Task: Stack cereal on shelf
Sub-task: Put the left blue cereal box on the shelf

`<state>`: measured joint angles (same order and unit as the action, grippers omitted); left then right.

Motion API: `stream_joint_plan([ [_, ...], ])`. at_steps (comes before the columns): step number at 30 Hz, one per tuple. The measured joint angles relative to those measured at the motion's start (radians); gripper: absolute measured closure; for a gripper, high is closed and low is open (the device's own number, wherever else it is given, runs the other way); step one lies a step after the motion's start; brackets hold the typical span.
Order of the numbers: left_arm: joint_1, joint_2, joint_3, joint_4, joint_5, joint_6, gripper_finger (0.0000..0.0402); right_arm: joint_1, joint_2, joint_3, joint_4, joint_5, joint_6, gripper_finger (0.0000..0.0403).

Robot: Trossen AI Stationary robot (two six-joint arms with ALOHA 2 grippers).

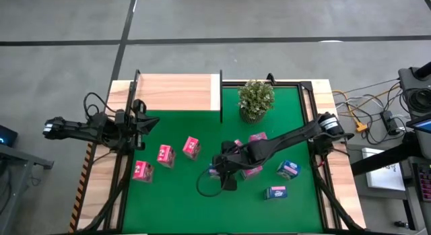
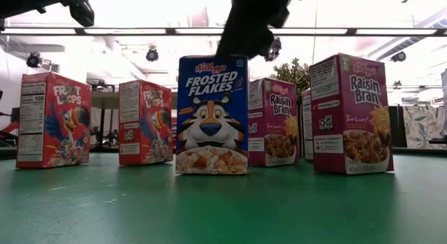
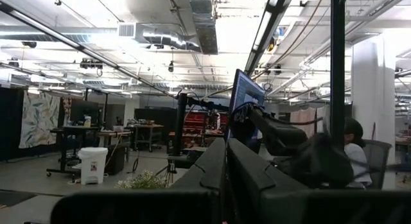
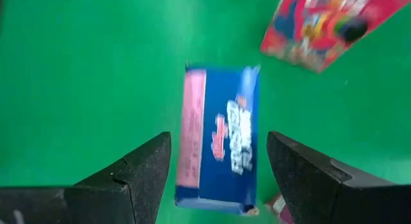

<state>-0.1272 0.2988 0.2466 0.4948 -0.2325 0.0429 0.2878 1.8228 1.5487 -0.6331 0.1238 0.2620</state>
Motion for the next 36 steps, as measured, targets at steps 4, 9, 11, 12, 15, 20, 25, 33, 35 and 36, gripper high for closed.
stream_joint_plan([
  [4,0.000,-0.001,0.000,-0.001,0.000,0.000,0.0402,0.000,0.018,0.032,-0.030,0.000,0.000,0.0156],
  [9,0.000,-0.001,0.000,-0.001,0.000,0.000,0.0402,0.000,0.023,0.036,-0.039,0.000,0.010,0.0160],
  [11,0.000,-0.001,0.000,-0.001,0.000,0.000,0.0402,-0.002,0.027,0.036,-0.043,-0.001,0.013,0.0170],
  [12,0.000,-0.002,0.000,-0.001,0.000,0.000,0.0402,-0.002,0.030,0.036,-0.042,-0.009,0.013,0.0177],
  [15,0.000,-0.002,0.000,-0.001,0.000,0.000,0.0402,-0.005,0.041,0.036,-0.046,-0.030,0.016,0.0200],
  [20,0.000,-0.002,0.000,-0.001,0.000,0.000,0.0402,-0.006,0.041,0.036,-0.043,-0.045,0.018,0.0234],
  [25,0.000,-0.002,0.000,-0.001,0.000,0.000,0.0402,-0.006,0.040,0.036,-0.043,-0.045,0.017,0.0256],
  [33,0.000,-0.002,0.000,-0.001,0.000,0.000,0.0402,-0.021,0.038,0.121,-0.125,-0.053,0.001,0.0260],
  [35,0.000,-0.002,0.000,-0.001,0.000,0.000,0.0402,-0.036,0.036,0.181,-0.186,-0.053,-0.013,0.0259],
  [36,0.000,-0.002,0.000,-0.001,0.000,0.000,0.0402,-0.045,0.036,0.210,-0.219,-0.053,-0.021,0.0259],
])
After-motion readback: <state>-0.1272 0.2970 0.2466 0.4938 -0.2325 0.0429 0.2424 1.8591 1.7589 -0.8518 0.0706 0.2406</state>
